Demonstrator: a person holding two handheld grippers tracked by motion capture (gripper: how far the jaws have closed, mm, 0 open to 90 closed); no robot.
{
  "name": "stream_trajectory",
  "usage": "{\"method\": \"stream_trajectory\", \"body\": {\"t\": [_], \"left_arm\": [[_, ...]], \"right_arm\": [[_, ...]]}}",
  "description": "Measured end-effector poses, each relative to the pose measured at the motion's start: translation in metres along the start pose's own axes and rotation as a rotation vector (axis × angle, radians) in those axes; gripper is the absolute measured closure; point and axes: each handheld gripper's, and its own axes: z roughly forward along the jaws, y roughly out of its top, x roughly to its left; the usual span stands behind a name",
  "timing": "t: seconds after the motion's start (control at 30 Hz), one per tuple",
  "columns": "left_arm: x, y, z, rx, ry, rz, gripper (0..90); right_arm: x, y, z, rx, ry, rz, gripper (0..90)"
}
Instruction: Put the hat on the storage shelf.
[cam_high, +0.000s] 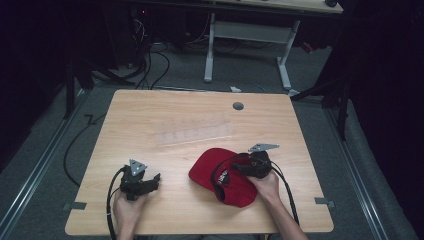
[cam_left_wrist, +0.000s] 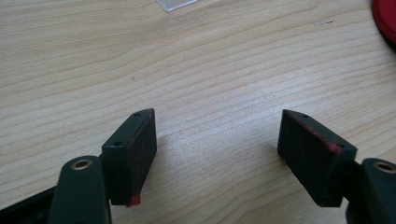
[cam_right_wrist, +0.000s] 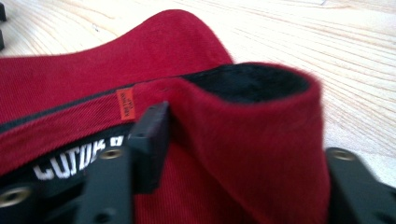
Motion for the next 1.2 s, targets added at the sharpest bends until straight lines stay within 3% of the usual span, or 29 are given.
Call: {"method": "stream_trajectory", "body": {"t": [0.2, 0.3, 0.57, 0.83, 0.93, 1.2], "left_arm": [[0.000, 0.000, 0.000, -0.001, -0.001, 0.001, 30.5], [-0.001, 0.000, 0.001, -0.003, 0.005, -0.004, 29.8], [-0.002, 0.000, 0.002, 0.010, -0.005, -0.002, 24.4], [-0.002, 0.000, 0.002, 0.010, -0.007, 0.001, 24.0], [-0.005, -0.001, 0.000, 0.011, -0.022, 0.008, 29.1], [-0.027, -0.003, -0.006, 0.003, -0.095, 0.041, 24.3]], "right_arm": [[-0.001, -0.004, -0.006, -0.016, 0.031, -0.019, 75.8], [0.000, -0.004, -0.011, -0.021, 0.040, -0.038, 82.3], [0.006, -0.002, -0.025, -0.028, 0.061, -0.046, 84.6], [0.009, 0.002, -0.042, -0.056, 0.075, -0.021, 85.0], [0.013, 0.008, -0.053, -0.074, 0.072, -0.018, 85.1], [0.019, 0.017, -0.063, -0.083, 0.067, -0.033, 85.2]]}}
